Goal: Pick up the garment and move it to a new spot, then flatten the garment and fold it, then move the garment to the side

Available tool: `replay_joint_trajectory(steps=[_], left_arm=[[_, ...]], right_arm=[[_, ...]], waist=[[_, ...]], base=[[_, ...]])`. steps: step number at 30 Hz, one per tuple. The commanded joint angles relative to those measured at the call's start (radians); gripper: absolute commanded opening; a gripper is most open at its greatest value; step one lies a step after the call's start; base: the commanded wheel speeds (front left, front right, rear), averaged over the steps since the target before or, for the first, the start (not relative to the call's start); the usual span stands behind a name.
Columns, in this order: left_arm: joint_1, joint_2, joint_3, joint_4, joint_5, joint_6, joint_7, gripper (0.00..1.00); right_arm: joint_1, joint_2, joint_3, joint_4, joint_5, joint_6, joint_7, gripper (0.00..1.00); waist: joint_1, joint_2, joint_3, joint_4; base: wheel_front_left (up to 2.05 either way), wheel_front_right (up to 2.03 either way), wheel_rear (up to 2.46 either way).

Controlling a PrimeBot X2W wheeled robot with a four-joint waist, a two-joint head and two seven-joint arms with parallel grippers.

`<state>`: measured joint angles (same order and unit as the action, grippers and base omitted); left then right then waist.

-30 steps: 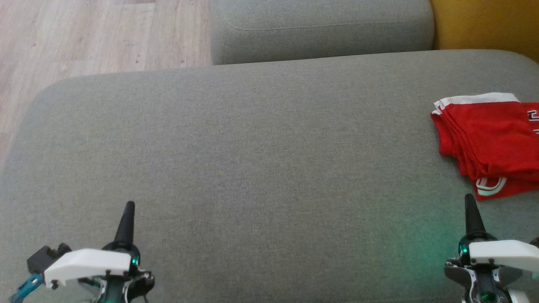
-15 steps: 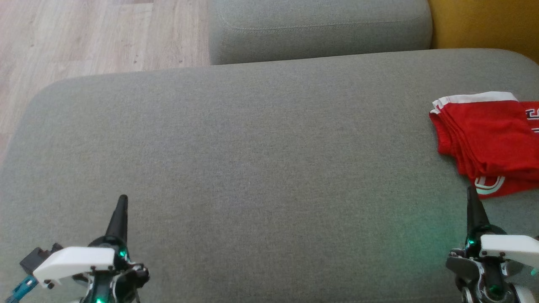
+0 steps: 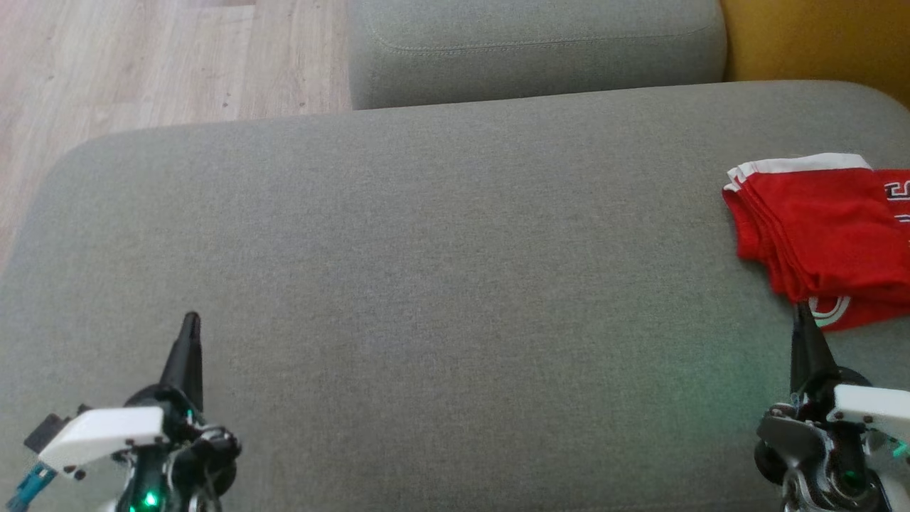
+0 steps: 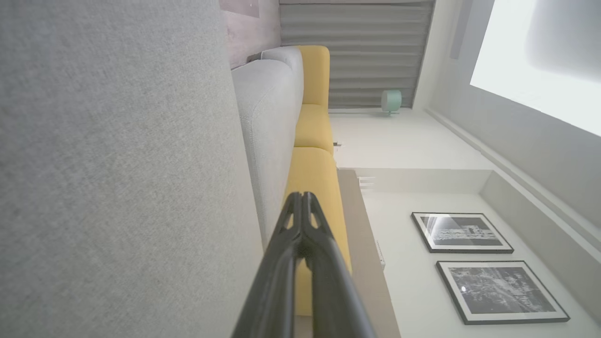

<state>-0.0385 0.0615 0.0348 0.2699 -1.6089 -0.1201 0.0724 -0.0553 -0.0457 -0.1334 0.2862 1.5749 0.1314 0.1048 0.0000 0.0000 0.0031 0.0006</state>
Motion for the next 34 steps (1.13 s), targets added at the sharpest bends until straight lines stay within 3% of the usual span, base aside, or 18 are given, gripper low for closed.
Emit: replay_joint_trajectory(steps=[1, 34], left_arm=[[-0.066, 0.016, 0.041, -0.026, -0.030, -0.010, 0.011, 0.00], [-0.067, 0.007, 0.054, -0.026, -0.020, -0.011, 0.021, 0.00]], right_arm=[[-0.053, -0.005, 0.019, -0.041, 0.033, -0.001, 0.009, 0.00], [-0.053, -0.004, 0.019, -0.041, 0.034, -0.001, 0.009, 0.00]], waist=[[0.0000, 0.0000, 0.000, -0.001], [0.0000, 0.0000, 0.000, -0.001]], base=[[0.00, 0.00, 0.00], [0.00, 0.00, 0.00]])
